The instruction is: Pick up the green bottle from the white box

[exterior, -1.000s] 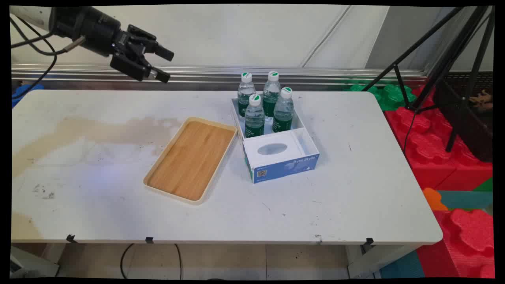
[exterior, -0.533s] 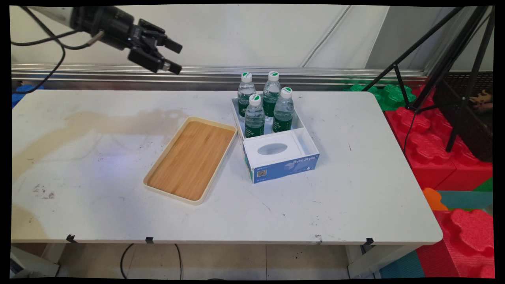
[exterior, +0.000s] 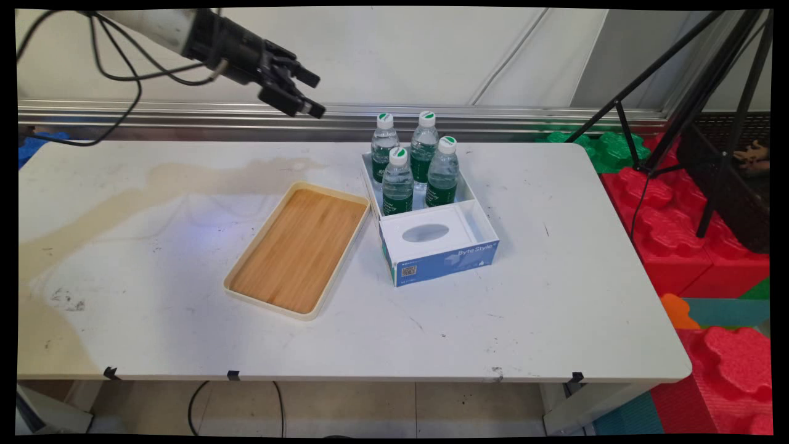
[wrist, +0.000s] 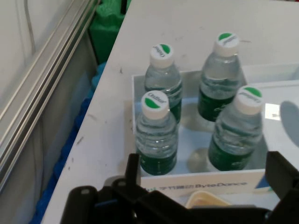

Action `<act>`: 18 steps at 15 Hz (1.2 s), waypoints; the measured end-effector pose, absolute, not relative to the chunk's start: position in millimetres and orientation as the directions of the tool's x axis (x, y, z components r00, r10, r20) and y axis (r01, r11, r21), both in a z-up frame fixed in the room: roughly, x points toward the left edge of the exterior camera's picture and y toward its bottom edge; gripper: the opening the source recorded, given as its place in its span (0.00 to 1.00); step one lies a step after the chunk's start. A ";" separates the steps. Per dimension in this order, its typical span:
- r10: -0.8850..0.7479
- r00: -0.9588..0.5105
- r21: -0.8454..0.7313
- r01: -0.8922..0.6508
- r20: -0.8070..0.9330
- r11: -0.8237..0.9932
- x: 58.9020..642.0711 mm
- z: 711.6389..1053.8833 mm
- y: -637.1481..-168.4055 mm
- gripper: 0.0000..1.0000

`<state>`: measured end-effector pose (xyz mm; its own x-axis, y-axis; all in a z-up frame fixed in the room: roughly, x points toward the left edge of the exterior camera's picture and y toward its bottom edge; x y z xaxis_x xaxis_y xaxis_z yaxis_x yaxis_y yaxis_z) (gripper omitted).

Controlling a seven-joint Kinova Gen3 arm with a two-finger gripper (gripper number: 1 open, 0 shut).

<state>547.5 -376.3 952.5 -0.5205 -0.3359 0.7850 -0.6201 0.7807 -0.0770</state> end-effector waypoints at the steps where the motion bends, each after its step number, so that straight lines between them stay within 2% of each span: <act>1: -0.341 -0.523 -0.078 -0.624 0.781 0.778 543.8 946.8 -383.8 1.00; 7: -0.385 -0.542 -0.066 -0.636 0.747 0.769 518.3 903.1 -429.4 1.00; 18: -0.430 -0.544 -0.022 -0.639 0.720 0.769 482.5 832.6 -485.6 1.00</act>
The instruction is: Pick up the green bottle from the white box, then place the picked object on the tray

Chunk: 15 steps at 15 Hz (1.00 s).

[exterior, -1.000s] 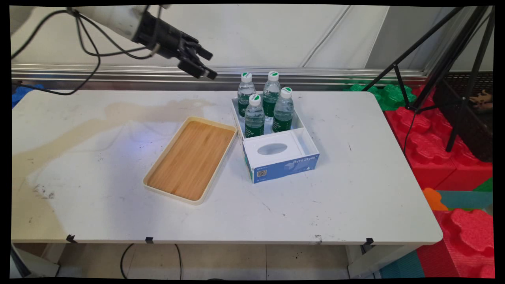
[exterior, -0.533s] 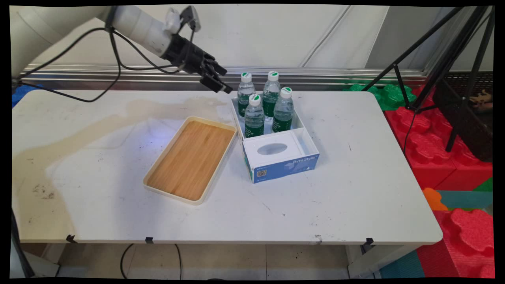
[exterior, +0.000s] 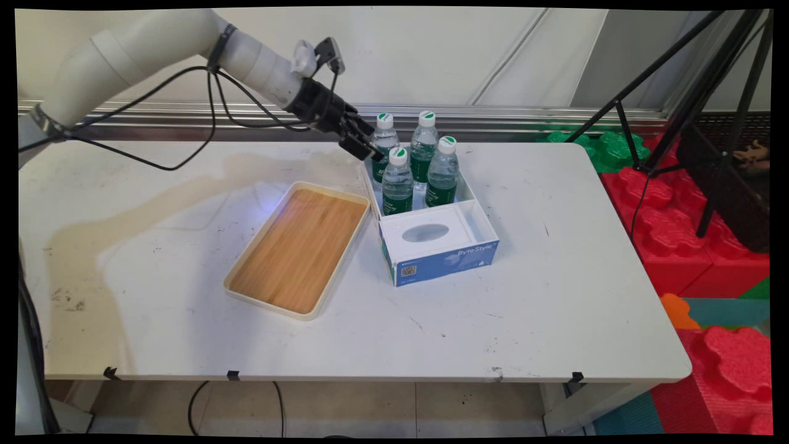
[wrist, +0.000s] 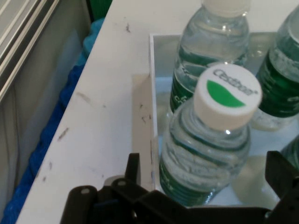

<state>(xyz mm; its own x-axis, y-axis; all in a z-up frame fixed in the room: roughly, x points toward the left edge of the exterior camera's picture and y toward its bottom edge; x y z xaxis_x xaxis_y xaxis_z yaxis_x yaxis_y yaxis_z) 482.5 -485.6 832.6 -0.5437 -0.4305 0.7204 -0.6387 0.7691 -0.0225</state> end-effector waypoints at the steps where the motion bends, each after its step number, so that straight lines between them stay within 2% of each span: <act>1: -0.430 -0.543 -0.020 -0.637 0.721 0.770 480.0 828.9 -488.7 1.00; 10: -0.435 -0.523 0.004 -0.636 0.734 0.771 465.6 801.4 -512.5 1.00; 11: -0.434 -0.519 0.008 -0.636 0.736 0.772 464.9 800.4 -513.6 0.00; 15: -0.435 -0.510 0.019 -0.633 0.742 0.774 465.7 798.9 -514.3 0.00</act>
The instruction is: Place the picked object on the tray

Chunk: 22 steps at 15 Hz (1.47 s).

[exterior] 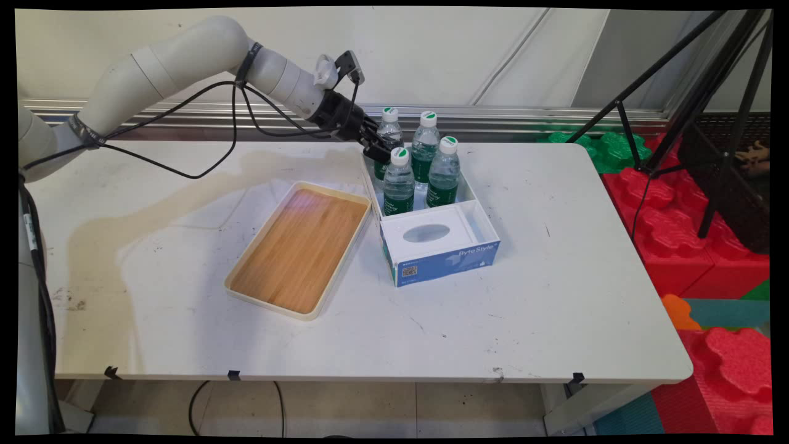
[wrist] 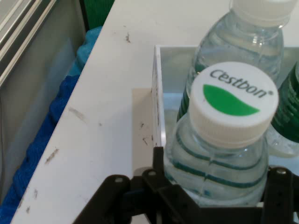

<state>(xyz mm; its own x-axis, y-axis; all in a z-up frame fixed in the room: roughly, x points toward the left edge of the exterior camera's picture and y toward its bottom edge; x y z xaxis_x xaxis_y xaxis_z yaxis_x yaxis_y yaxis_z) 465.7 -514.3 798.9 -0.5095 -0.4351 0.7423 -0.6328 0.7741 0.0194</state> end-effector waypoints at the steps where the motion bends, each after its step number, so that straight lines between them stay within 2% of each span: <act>1: -0.435 -0.509 0.021 -0.632 0.743 0.775 465.7 799.0 -514.1 0.00; 9: -0.420 -0.475 0.032 -0.633 0.773 0.773 473.0 821.1 -505.2 0.00; 22: -0.342 -0.442 -0.002 -0.614 0.829 0.789 504.7 910.1 -447.0 0.00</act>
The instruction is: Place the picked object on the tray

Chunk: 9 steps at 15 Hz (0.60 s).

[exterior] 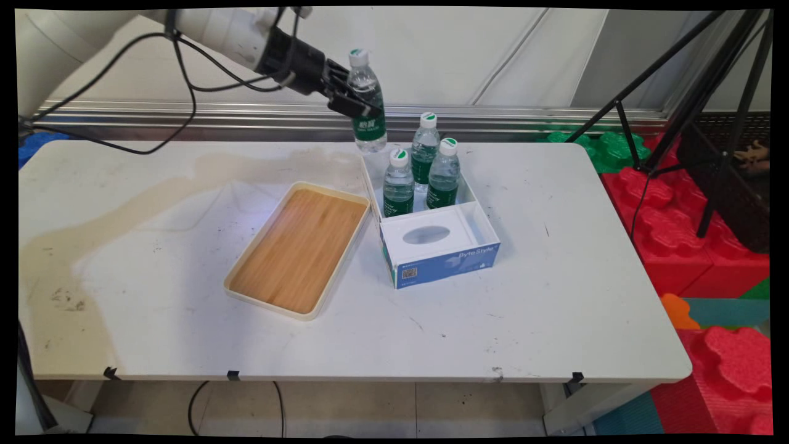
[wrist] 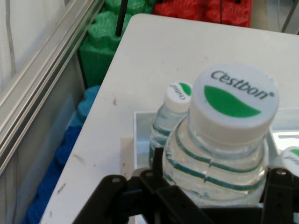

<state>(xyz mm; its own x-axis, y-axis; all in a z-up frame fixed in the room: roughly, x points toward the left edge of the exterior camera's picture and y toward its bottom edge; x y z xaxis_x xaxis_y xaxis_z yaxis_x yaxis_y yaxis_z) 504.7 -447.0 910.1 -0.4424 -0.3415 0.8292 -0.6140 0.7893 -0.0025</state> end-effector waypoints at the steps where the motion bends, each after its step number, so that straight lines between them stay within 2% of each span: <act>1: -0.335 -0.444 -0.006 -0.610 0.831 0.792 507.3 916.6 -441.2 0.00; 9: -0.318 -0.458 -0.013 -0.587 0.830 0.810 534.7 952.8 -379.2 0.00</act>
<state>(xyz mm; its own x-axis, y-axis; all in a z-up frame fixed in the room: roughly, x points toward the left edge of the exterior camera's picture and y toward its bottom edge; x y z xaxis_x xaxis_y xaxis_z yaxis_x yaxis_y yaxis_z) 534.7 -379.2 952.8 -0.4577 -0.3180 0.8303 -0.5866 0.8098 -0.0132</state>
